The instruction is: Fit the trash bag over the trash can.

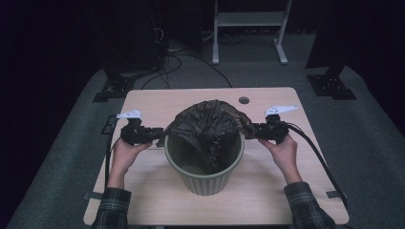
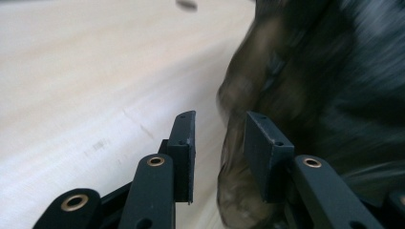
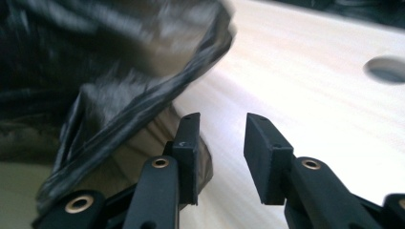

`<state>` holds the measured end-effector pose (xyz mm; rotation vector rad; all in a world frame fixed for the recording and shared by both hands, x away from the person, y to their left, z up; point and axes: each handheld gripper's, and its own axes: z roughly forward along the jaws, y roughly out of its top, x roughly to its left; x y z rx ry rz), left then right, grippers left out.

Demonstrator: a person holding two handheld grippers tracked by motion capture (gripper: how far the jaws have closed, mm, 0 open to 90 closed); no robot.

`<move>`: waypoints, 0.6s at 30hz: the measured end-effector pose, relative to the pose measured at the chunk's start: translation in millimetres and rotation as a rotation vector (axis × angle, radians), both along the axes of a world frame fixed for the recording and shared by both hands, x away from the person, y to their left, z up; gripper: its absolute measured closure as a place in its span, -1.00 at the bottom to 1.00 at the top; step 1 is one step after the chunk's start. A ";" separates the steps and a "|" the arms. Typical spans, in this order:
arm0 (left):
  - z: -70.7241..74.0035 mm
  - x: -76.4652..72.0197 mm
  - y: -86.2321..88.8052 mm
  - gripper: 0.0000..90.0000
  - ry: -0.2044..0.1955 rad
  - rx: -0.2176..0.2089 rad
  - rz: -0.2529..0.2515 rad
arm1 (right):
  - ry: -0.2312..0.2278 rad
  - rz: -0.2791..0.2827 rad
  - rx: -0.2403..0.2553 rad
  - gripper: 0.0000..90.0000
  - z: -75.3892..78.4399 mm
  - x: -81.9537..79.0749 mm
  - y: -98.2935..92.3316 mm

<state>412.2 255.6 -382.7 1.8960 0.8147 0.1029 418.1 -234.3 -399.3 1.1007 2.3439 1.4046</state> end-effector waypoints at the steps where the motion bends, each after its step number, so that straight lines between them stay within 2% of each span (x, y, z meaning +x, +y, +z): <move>1: 0.0 0.0 0.0 0.39 0.000 0.000 0.000 | -0.008 -0.001 0.012 0.41 4.9 -0.2 -3.4; 2: 12.3 -1.5 3.5 0.37 -0.021 -0.014 -0.003 | -0.015 -0.006 0.022 0.39 9.9 -0.6 -6.4; 5: 32.7 -5.5 6.3 0.36 -0.052 -0.046 -0.018 | -0.031 -0.008 0.049 0.30 22.6 -2.1 -13.5; 7: 45.2 -8.0 6.1 0.34 -0.066 -0.071 -0.042 | -0.046 -0.010 0.064 0.27 31.1 -4.6 -17.5; 8: 45.2 -8.0 6.1 0.34 -0.066 -0.071 -0.042 | -0.046 -0.010 0.064 0.27 31.1 -4.6 -17.5; 9: 57.0 -10.3 3.3 0.33 -0.082 -0.083 -0.066 | -0.057 -0.004 0.093 0.25 40.9 -8.0 -20.4; 10: 63.7 -11.3 0.5 0.33 -0.089 -0.092 -0.085 | -0.065 -0.001 0.097 0.24 44.2 -9.2 -20.7; 13: 77.7 -13.3 -8.4 0.31 -0.102 -0.105 -0.123 | -0.089 0.014 0.114 0.17 57.5 -13.5 -18.9; 14: 77.7 -13.3 -8.4 0.31 -0.102 -0.105 -0.123 | -0.096 0.020 0.119 0.15 62.6 -14.7 -17.7; 15: 84.5 -14.2 -15.5 0.31 -0.106 -0.102 -0.142 | -0.103 0.022 0.116 0.12 66.1 -15.5 -16.9; 18: 88.1 -14.8 -21.9 0.30 -0.110 -0.091 -0.157 | -0.112 0.015 0.107 0.07 70.6 -16.7 -16.9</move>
